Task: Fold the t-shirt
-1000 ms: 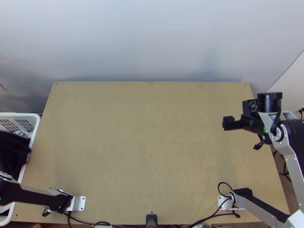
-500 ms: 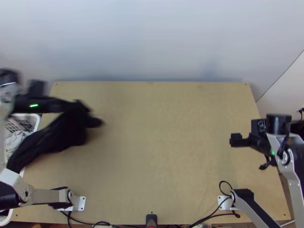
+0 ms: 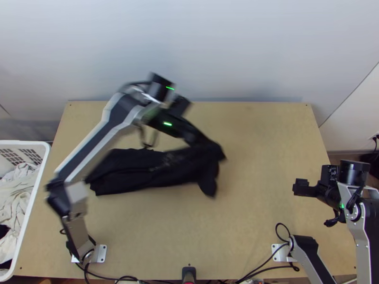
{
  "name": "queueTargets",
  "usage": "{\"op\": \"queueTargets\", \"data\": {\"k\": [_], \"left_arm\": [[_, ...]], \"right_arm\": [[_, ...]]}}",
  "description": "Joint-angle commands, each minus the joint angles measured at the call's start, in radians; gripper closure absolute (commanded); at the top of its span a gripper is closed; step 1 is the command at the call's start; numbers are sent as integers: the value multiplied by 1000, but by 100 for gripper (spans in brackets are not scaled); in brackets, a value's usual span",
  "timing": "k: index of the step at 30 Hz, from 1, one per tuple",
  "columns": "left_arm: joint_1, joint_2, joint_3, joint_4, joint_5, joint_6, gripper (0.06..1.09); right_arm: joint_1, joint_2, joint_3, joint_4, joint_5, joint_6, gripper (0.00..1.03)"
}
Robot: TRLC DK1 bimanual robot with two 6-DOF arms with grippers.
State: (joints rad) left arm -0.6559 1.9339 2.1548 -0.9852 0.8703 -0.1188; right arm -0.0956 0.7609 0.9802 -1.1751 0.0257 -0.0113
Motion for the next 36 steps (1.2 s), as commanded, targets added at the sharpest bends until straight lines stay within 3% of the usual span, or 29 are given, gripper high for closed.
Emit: {"op": "queueTargets", "data": {"k": [1, 4, 9, 11, 15, 21, 25, 36], "left_arm": [[-188, 172, 108, 120, -30, -110, 9], [-157, 146, 88, 13, -42, -2, 9], [4, 66, 22, -253, -160, 265, 10], [107, 23, -47, -305, -194, 315, 10], [315, -59, -208, -305, -232, 389, 10], [516, -147, -400, -317, -389, 533, 10], [645, -245, -539, -288, -409, 587, 10], [897, -326, -782, -175, -544, 783, 11]], "right_arm": [[-47, 12, -21, 20, -1, -6, 8], [-29, 40, -32, 19, -9, -21, 4], [54, 71, -51, 17, -27, -47, 4], [106, 98, -54, 3, -29, -53, 5], [226, 169, -23, -12, -29, -75, 5], [408, 348, -23, -8, -32, -102, 5], [528, 479, 14, 60, -32, -102, 5], [609, 781, 209, 170, -76, -88, 10]]}}
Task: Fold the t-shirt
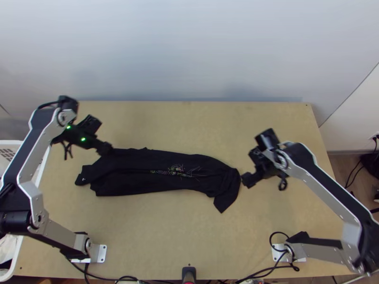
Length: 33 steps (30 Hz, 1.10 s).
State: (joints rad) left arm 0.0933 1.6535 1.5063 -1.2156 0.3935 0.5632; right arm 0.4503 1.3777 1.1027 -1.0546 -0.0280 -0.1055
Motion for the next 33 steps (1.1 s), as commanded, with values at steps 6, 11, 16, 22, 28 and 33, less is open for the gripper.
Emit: {"op": "queueTargets", "data": {"k": [6, 11, 16, 22, 28, 33], "left_arm": [[243, -44, -201, 131, -143, 198, 11], [278, -35, -236, 134, -170, 256, 15], [279, -34, -299, 166, -177, 276, 15], [256, -21, -342, 209, -177, 274, 17], [260, -8, -345, 238, -182, 274, 17], [261, -1, -343, 255, -183, 276, 17]], "right_arm": [[71, 213, 120, 64, -21, 7, 10], [62, 212, 120, 64, -21, 9, 10], [54, 202, 120, 64, -21, 13, 10], [44, 199, 112, 61, -21, 13, 10], [47, 247, 114, 79, -21, 12, 10], [64, 304, 121, 100, -21, 10, 16]]}}
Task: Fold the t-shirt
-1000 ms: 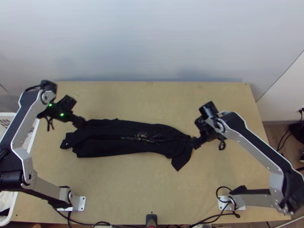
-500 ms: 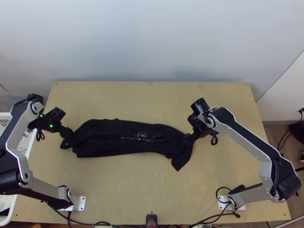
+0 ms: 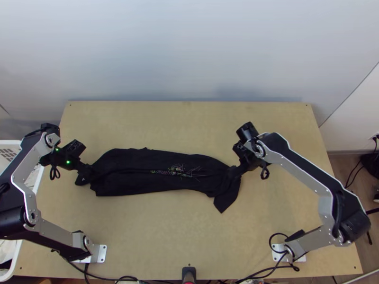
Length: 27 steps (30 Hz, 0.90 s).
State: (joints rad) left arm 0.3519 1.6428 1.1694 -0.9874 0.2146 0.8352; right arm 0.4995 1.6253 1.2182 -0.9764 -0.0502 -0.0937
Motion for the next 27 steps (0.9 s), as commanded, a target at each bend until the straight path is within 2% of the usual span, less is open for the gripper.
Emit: {"op": "queueTargets", "data": {"k": [1, 9, 15, 17, 18, 22, 27], "left_arm": [[2, 9, -4, 32, -4, 2, 17], [-2, 23, 15, 39, -6, 4, 17], [-2, 29, 29, 39, -11, 4, 17], [-2, 31, 29, 39, -12, 4, 17], [-4, 31, 27, 39, -11, 4, 17], [-8, 31, 27, 39, -11, 4, 17], [-28, 32, 18, 47, -11, -4, 17]], "right_arm": [[19, 61, 4, 30, 1, -3, 16], [39, 142, 21, 97, 3, -21, 22], [54, 157, -6, 162, 1, -72, 69], [60, 157, -14, 170, 1, -98, 93], [60, 153, -16, 168, 1, -118, 100], [53, 47, 58, 84, 1, -158, 100], [7, -114, 320, -22, 3, -199, 100]]}}
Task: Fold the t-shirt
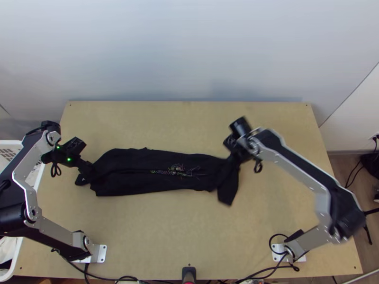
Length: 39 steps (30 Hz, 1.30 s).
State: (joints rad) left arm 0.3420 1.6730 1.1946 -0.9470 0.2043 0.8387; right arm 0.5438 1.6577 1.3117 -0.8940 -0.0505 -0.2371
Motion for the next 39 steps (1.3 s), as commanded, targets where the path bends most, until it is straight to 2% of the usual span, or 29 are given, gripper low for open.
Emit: {"op": "queueTargets", "data": {"k": [1, 5, 11, 13, 20, 23, 26, 39], "left_arm": [[-23, 2, -10, 8, 0, -10, 17], [-61, 2, -13, 13, 0, -36, 19], [-123, 1, -13, 24, 0, -82, 21], [-138, 1, -13, 30, 0, -95, 26], [-190, -19, 13, 19, 0, -144, 26], [-218, -32, 36, 17, 1, -178, 24], [-256, -25, 69, 13, 4, -201, 18], [-494, 202, 341, -22, 47, -366, 18]], "right_arm": [[-53, -161, 288, -134, 1, -62, 100], [-113, -203, 454, -191, 5, -82, 100], [-165, -269, 495, -203, 11, -73, 100], [-163, -282, 480, -218, 11, -71, 100], [-174, -319, 354, -215, 12, -73, 100], [-183, -329, 327, -212, 12, -71, 100], [-183, -348, 294, -210, 12, -70, 100], [-154, -374, 256, -207, 12, -47, 100]]}}
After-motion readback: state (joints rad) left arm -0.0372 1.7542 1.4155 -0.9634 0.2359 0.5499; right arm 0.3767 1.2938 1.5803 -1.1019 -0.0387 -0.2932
